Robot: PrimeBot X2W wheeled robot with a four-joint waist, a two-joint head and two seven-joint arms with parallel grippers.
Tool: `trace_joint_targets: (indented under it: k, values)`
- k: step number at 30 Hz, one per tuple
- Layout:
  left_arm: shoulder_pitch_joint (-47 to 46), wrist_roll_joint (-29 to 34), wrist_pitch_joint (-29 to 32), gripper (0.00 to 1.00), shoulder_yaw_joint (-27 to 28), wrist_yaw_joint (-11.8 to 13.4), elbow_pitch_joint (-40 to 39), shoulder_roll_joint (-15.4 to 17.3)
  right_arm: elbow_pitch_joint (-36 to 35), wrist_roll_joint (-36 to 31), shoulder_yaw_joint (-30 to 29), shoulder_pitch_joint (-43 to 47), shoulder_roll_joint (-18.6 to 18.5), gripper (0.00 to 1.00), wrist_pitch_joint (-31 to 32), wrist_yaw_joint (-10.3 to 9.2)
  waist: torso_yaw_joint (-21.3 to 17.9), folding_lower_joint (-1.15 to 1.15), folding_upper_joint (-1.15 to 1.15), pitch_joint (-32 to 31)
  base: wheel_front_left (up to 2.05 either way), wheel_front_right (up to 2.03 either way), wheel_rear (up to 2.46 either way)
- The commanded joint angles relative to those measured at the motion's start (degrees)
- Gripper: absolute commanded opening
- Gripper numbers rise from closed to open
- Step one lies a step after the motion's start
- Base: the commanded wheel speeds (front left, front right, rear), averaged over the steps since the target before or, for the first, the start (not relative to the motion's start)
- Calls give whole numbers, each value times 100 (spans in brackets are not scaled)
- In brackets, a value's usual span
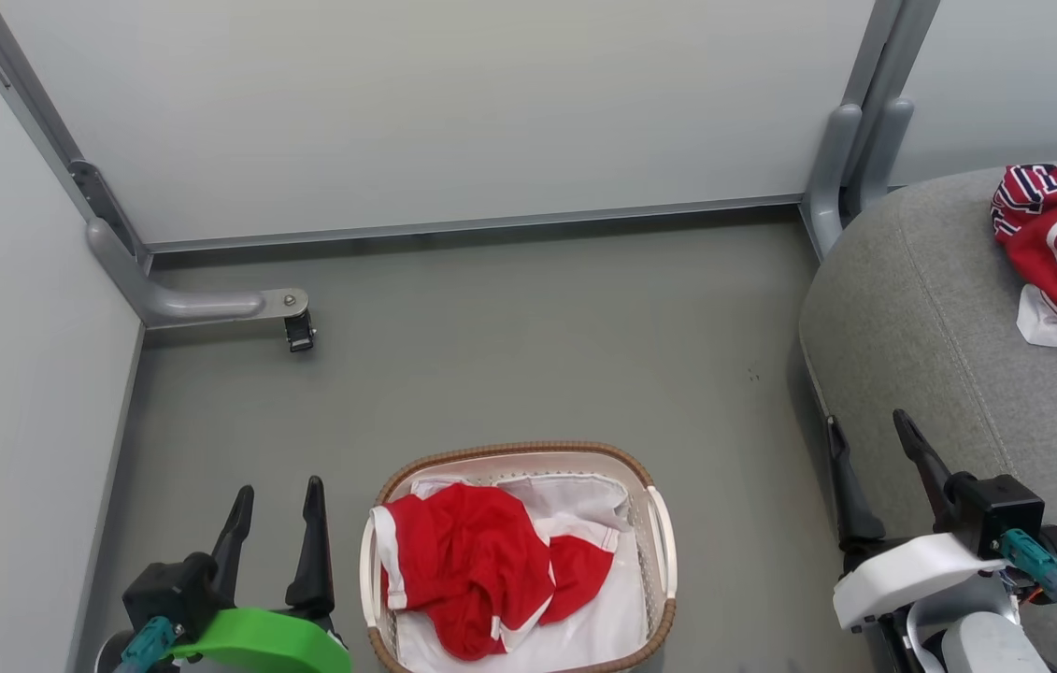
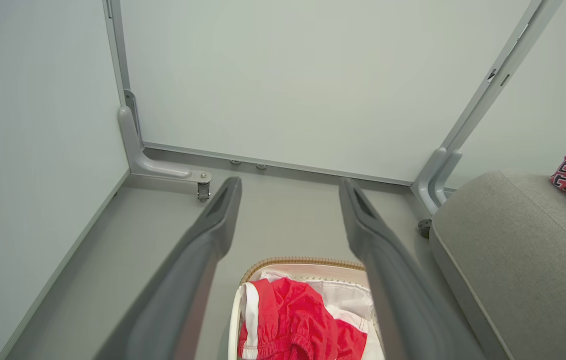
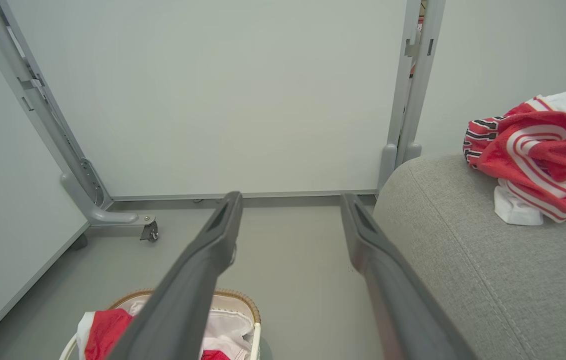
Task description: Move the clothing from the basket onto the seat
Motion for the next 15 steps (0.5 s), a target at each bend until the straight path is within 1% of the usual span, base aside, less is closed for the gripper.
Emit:
trace_joint_targets:
  k: [1, 5, 15]
  values:
    - [127, 42, 4, 100, 43, -33, 5, -26, 1, 53, 38, 73, -22, 100, -11, -6, 4, 1, -1, -11, 0, 0, 0]
    - [168, 113, 4, 100, 97, -112, 54, -123, 33, 50, 93, 119, -21, 100, -11, -6, 11, 1, -1, -27, 0, 0, 0]
    - [154, 225, 3, 100, 215, -255, 177, -211, 88, 72, 126, 103, -21, 100, -11, -6, 7, 1, -1, -48, 0, 0, 0]
